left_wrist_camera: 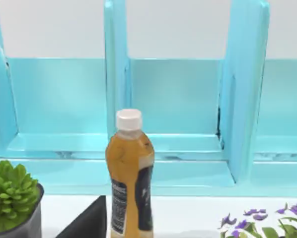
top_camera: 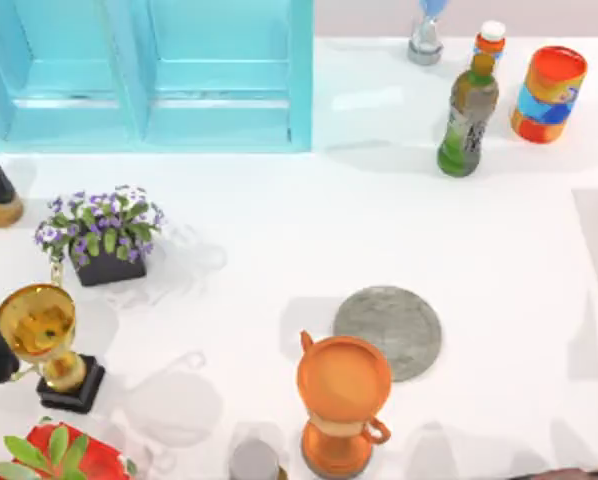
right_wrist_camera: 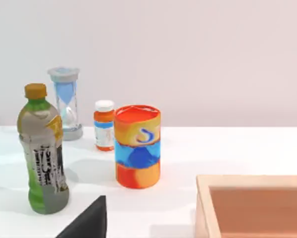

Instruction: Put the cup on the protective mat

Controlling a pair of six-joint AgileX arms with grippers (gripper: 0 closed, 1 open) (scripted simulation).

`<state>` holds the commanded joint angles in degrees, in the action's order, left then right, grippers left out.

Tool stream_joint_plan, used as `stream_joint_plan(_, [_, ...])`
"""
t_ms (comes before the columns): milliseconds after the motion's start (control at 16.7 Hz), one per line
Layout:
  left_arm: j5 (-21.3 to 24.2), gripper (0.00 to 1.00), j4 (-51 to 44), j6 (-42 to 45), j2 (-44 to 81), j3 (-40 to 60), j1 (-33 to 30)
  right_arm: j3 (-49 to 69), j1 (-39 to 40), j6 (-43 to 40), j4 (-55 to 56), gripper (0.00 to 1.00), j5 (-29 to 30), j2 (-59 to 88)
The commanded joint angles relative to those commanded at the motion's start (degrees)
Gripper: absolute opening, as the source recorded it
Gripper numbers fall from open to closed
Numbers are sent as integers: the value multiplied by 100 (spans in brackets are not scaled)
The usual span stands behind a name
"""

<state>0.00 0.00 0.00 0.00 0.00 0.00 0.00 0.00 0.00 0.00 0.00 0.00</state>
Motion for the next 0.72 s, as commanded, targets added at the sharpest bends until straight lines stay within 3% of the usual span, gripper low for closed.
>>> stream_joint_plan(360, [-18, 100, -336, 559, 401, 404, 145, 0, 0, 0, 0, 100, 0, 0])
stream_joint_plan(720, [-67, 100, -1688, 2726, 2071, 1937, 707, 0, 0, 0, 0, 100, 0, 0])
